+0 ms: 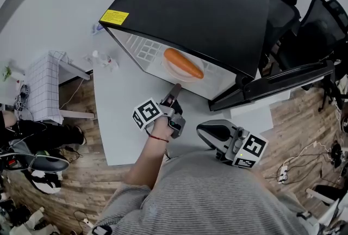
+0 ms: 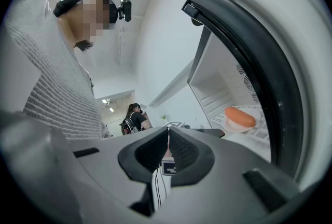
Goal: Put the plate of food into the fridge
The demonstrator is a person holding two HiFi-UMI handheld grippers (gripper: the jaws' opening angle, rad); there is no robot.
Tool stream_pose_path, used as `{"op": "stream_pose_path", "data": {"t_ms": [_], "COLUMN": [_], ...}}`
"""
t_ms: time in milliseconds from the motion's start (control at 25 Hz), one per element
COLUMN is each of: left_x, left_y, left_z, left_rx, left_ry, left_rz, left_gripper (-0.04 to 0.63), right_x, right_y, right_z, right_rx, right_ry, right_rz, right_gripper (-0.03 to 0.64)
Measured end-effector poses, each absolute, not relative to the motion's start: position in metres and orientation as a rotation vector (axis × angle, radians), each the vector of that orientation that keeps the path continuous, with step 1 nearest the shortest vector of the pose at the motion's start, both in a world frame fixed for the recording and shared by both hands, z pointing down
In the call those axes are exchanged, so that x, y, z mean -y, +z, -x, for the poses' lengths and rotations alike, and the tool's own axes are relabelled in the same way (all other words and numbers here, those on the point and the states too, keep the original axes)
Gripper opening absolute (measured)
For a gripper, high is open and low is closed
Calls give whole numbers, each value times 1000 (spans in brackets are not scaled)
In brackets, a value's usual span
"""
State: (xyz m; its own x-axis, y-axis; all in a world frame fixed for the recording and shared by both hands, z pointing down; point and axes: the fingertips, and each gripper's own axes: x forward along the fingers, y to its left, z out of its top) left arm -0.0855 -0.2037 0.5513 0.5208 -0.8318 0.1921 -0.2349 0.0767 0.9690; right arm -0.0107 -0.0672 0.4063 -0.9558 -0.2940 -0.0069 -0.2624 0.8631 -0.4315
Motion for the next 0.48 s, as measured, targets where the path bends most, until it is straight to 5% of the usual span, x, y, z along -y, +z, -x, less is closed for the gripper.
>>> {"op": "stream_pose_path", "data": {"t_ms": [480], "left_x": [158], "left_y": [545], "left_z": [75], "left_rx": [940], "left_ry": [-523], "left_rz": [-1521], "left_gripper": [135], "right_x": [63], "right_y": [402], "right_z": [15], "right_rx": [-2960], "right_ry": [-654], "right_rz": [417], "right_gripper": [14]}}
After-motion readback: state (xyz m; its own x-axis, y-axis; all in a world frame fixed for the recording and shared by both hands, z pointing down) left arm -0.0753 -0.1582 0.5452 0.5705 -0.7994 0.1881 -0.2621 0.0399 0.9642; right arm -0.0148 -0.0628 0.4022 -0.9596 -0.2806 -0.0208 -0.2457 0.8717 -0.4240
